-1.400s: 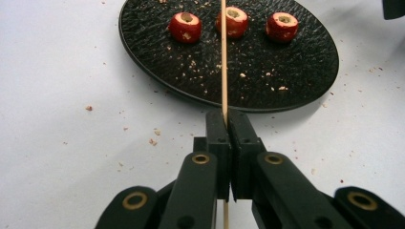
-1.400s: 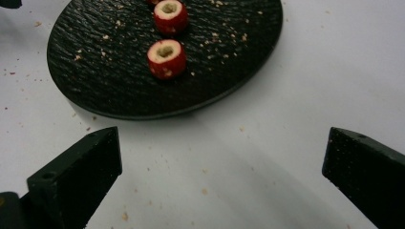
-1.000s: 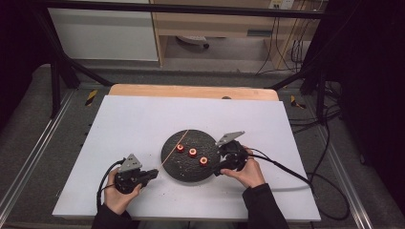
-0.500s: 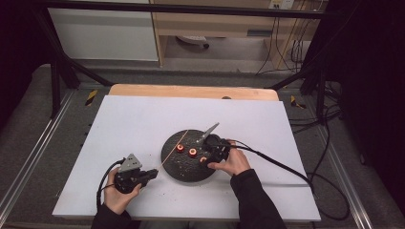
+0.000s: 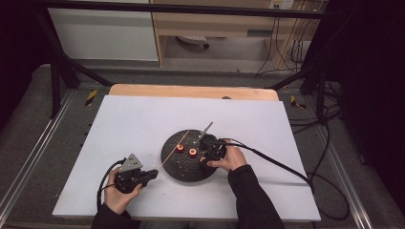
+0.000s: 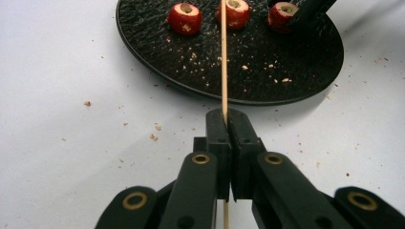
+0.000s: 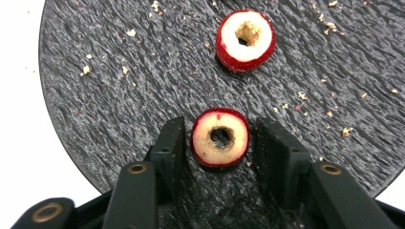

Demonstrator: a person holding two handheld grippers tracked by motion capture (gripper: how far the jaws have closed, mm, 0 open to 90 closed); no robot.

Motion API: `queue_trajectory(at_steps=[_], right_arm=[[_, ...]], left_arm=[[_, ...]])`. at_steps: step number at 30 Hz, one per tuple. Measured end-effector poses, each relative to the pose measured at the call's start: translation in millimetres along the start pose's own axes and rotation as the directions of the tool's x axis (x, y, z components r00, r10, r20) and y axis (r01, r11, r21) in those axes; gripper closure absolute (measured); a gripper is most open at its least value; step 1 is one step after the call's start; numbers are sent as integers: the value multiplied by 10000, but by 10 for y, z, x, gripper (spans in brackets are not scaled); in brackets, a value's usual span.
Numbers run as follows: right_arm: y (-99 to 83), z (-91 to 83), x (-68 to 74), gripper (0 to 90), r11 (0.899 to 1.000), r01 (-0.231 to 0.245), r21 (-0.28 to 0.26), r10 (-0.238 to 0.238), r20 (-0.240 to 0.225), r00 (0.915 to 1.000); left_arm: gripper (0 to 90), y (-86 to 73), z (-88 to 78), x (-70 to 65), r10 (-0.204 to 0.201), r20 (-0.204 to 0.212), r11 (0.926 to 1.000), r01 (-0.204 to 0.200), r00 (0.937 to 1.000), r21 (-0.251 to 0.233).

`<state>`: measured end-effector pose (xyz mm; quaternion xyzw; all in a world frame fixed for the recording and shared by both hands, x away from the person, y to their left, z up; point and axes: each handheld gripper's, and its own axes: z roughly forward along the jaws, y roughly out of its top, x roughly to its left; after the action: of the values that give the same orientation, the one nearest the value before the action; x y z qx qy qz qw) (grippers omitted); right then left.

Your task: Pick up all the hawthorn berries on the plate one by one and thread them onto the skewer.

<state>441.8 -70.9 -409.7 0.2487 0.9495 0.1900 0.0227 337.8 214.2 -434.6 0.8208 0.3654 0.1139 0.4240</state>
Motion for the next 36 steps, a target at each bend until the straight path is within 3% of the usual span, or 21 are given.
queue_trajectory(at_steps=[4, 10, 16, 19, 21, 23, 25, 26, 27, 28, 29, 30, 31, 32, 33, 36], right_arm=[[1, 1, -9, 614, 9999, 137, 23, -137, -14, 9999], [0, -38, -1, 619, 9998, 15, -189, -16, -29, 10000], [-25, -256, -1, 620, 9880, -753, -1348, 757, -20, 9971], [-41, -330, -3, 621, 9806, -1075, -1637, 1090, 2, 9940], [-79, -415, -11, 622, 9655, -1509, -2120, 1525, -88, 9883], [-94, -437, -15, 622, 9616, -1610, -2222, 1630, -97, 9866], [-131, -472, -22, 622, 9518, -1843, -2451, 1867, -137, 9823], [-173, -505, -30, 623, 9407, -2064, -2691, 2084, -215, 9778], [-173, -505, -30, 623, 9407, -2064, -2691, 2084, -215, 9778], [-197, -518, -34, 623, 9333, -2214, -2829, 2225, -285, 9745], [-245, -538, -44, 623, 9184, -2406, -3141, 2415, -367, 9697], [-245, -538, -44, 623, 9184, -2406, -3141, 2415, -367, 9697], [-270, -546, -44, 623, 9089, -2565, -3288, 2552, -479, 9657], [-320, -556, -47, 623, 8902, -2832, -3568, 2797, -626, 9580], [-320, -556, -47, 623, 8902, -2832, -3568, 2797, -626, 9580], [-392, -558, -49, 624, 8600, -3205, -3972, 3136, -842, 9458]], left_arm=[[881, 1, -4, 1, 2, -7, 10000, -2, 10000, -18], [881, 1, -5, -9, 22, -12, 10000, -22, 10000, -44], [880, 1, -3, -29, 28, -3, 10000, -28, 10000, -77], [881, -1, -2, -37, 31, 6, 10000, -31, 10000, -76], [881, -1, -4, -41, 30, 10, 10000, -30, 10000, -94], [880, -1, -5, -46, 25, 9, 9999, -25, 10000, -115], [880, -1, -5, -51, 21, 32, 9999, -21, 10000, -114], [880, -1, -5, -54, 19, 31, 9999, -19, 10000, -124], [880, -1, -3, -56, 11, 46, 9999, -10, 10000, -123], [880, -1, -2, -58, 8, 45, 9999, -7, 10000, -121], [880, -1, -1, -61, -2, 40, 9999, 3, 10000, -123], [880, -2, 1, -63, -3, 44, 9999, 3, 10000, -114], [881, -2, 2, -65, -3, 47, 9999, 3, 10000, -109], [880, -2, 3, -68, -13, 44, 9999, 13, 10000, -114], [880, -3, 4, -71, -18, 40, 9999, 19, 10000, -117], [880, -2, 7, -81, -27, 40, 9999, 28, 10000, -132]])
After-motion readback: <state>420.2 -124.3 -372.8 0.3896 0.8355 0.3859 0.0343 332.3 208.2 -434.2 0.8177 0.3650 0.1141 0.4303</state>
